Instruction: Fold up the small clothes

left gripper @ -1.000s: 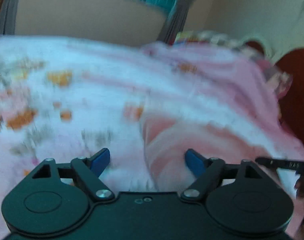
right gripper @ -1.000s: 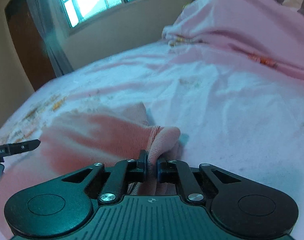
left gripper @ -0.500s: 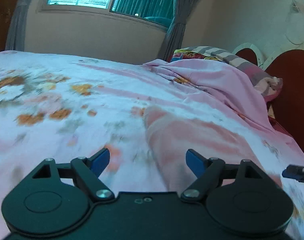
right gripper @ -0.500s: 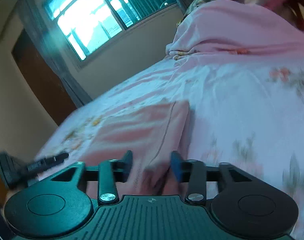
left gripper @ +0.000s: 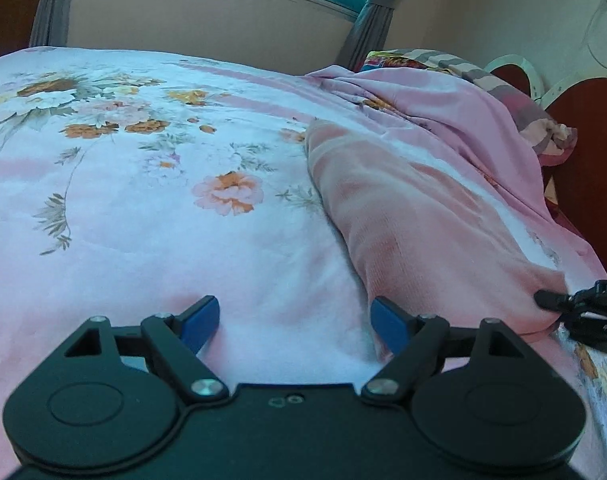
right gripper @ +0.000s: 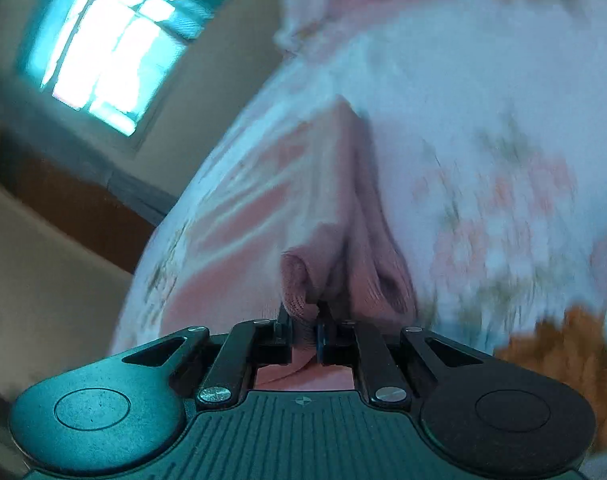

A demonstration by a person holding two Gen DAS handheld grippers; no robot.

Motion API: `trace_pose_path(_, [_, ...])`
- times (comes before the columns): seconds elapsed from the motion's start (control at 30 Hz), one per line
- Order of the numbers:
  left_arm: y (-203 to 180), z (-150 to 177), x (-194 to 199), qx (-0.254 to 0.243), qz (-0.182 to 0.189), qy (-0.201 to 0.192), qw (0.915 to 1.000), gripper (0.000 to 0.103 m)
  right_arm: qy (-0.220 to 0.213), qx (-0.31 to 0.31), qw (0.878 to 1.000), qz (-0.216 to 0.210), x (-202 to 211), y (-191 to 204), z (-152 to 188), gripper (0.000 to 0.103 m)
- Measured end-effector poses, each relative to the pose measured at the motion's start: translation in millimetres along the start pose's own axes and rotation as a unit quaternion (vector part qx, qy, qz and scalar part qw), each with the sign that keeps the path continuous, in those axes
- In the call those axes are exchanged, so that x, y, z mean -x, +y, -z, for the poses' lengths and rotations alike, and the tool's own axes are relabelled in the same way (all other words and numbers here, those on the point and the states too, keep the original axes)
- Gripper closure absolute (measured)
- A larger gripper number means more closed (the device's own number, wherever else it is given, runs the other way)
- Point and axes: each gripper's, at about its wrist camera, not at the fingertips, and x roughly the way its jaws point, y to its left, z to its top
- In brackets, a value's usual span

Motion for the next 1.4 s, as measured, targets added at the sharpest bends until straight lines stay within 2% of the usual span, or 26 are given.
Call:
trace_pose_path(0.13, [-4.2,4.7,4.0,-0.015,-0.002,-0.002,0.9999,0.022,-0.022,0.128,0.991,0.014,27.4,36.9,2.0,0.093])
trace_pose_path(0.2, [-6.0,9.1,-3.0,-0.031,-0.019,0.007,0.9993,0.022,-0.01,0.152,0.987,0.045,23.8,35.4,3.8,0.093])
trace_pose_path(0.27, [-8.7,10.6,-5.0,-0.044,-0.025,0.01,0.9987,0.022,0.038,0.143,0.985,0.083,1.0,13.4,10.6,0.092])
trace_pose_path(0.3, [-10.3,9.3,-2.6,-0.05,-0.028,0.011,0.9983,0.022,0.043,0.131,0.988,0.071,-2.8,4.5,13.9,0.092])
trace_pose_path(0.33, [-11.3,7.4,2.8,-0.055,-0.031,0.008,0.9979,0.024,0.026,0.123,0.99,0.062,5.7,1.0,13.3,0.091])
trace_pose_path(0.4, [-9.5,2.7,23.7,-0.058,-0.027,-0.032,0.9974,0.022,-0.026,0.123,0.989,0.078,31.6,4.3,12.2,0.091])
trace_pose_path(0.47, [-12.2,-5.7,35.2,-0.062,-0.018,-0.065,0.9958,0.022,-0.079,0.157,0.98,0.096,51.7,16.5,12.2,0.091])
trace_pose_path(0.53, [-21.9,-15.7,30.4,-0.069,-0.011,-0.077,0.9946,0.022,-0.103,0.194,0.971,0.096,52.0,31.9,10.6,0.091])
trace_pose_path(0.6, [-33.9,-23.4,13.7,-0.074,-0.002,-0.07,0.9948,0.022,-0.105,0.244,0.96,0.093,39.7,48.0,11.7,0.091])
trace_pose_path(0.63, [-38.2,-23.7,1.1,-0.075,-0.009,-0.056,0.9956,0.02,-0.099,0.275,0.951,0.105,29.8,54.3,19.2,0.091])
trace_pose_path(0.67, [-40.8,-21.4,-20.0,-0.084,-0.03,-0.018,0.9958,0.02,-0.074,0.3,0.942,0.129,12.6,52.6,24.4,0.091])
trace_pose_path(0.7, [-37.8,-17.7,-36.1,-0.082,-0.036,0.016,0.9958,0.019,-0.021,0.299,0.94,0.163,-9.9,42.3,26.6,0.09])
trace_pose_path(0.73, [-32.5,-16.6,-38.6,-0.067,-0.029,0.022,0.9971,0.02,0.003,0.282,0.945,0.164,-20.6,30.6,25.8,0.088])
trace_pose_path(0.8, [-32.8,-24.7,-23.6,-0.077,-0.026,-0.005,0.9967,0.02,-0.004,0.28,0.948,0.15,-10.4,37.0,16.5,0.087])
trace_pose_path(0.83, [-35.0,-30.3,-15.7,-0.089,-0.032,-0.034,0.995,0.022,-0.031,0.285,0.948,0.136,-1.4,44.2,10.9,0.088])
trace_pose_path(0.9, [-37.7,-45.1,-16.7,-0.087,-0.013,-0.062,0.9942,0.022,-0.074,0.292,0.947,0.11,2.8,56.2,-3.6,0.088])
trace_pose_path(1.0, [-50.1,-69.5,-54.4,-0.093,-0.012,-0.035,0.9949,0.021,-0.081,0.3,0.944,0.106,-27.5,65.1,-25.1,0.087])
trace_pose_path(1.07, [-51.0,-70.9,-86.9,-0.107,-0.014,0.002,0.9941,0.019,-0.048,0.318,0.938,0.133,-61.3,53.9,-27.6,0.088])
trace_pose_path(1.1, [-47.7,-70.4,-94.9,-0.106,-0.011,0.012,0.9942,0.018,-0.012,0.318,0.935,0.157,-82.9,39.7,-29.9,0.087])
trace_pose_path(1.13, [-46.6,-74.8,-96.5,-0.1,-0.008,0.016,0.9948,0.018,0.004,0.314,0.938,0.15,-88.0,26.4,-31.8,0.086])
trace_pose_path(1.2, [-52.7,-83.2,-89.6,-0.117,-0.018,0.006,0.993,0.018,-0.005,0.315,0.938,0.142,-74.3,31.6,-37.6,0.085])
trace_pose_path(1.27, [-59.0,-84.1,-83.6,-0.144,-0.027,-0.012,0.9892,0.02,-0.039,0.321,0.938,0.123,-61.0,39.4,-42.9,0.085])
trace_pose_path(1.4, [-67.7,-84.8,-89.6,-0.161,-0.03,-0.008,0.9865,0.02,-0.053,0.314,0.941,0.117,-69.4,55.0,-55.3,0.085])
